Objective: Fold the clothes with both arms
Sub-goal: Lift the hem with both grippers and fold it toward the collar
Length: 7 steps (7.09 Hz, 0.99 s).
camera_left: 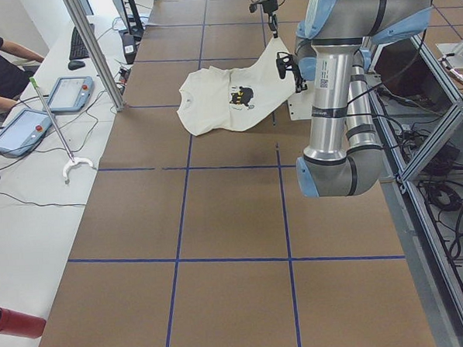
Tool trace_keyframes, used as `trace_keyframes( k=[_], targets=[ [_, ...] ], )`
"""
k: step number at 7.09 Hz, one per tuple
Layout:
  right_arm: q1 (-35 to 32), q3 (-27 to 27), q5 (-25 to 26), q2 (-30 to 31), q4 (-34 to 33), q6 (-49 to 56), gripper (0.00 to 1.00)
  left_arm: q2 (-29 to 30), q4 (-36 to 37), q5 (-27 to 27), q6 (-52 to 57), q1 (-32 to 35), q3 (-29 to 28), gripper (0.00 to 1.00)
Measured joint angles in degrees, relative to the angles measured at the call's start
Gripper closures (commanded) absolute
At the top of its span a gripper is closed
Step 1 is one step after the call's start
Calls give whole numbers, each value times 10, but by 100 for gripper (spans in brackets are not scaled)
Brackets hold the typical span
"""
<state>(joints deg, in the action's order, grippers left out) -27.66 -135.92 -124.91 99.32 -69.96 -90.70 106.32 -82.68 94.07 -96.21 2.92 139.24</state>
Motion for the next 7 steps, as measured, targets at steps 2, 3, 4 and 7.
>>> trace_keyframes(
  k=[2,3,4,7],
  targets=[
    [-74,65,-1,-64,0,38,100,31,0,17,49,73,-31,100],
    [-109,113,-2,-111,0,47,100,64,-1,35,80,128,-78,100],
    [-142,161,-2,-150,0,57,100,92,-10,49,108,180,-132,100],
    [-206,275,0,-237,-2,96,100,111,-45,58,153,268,-215,100]
  ],
)
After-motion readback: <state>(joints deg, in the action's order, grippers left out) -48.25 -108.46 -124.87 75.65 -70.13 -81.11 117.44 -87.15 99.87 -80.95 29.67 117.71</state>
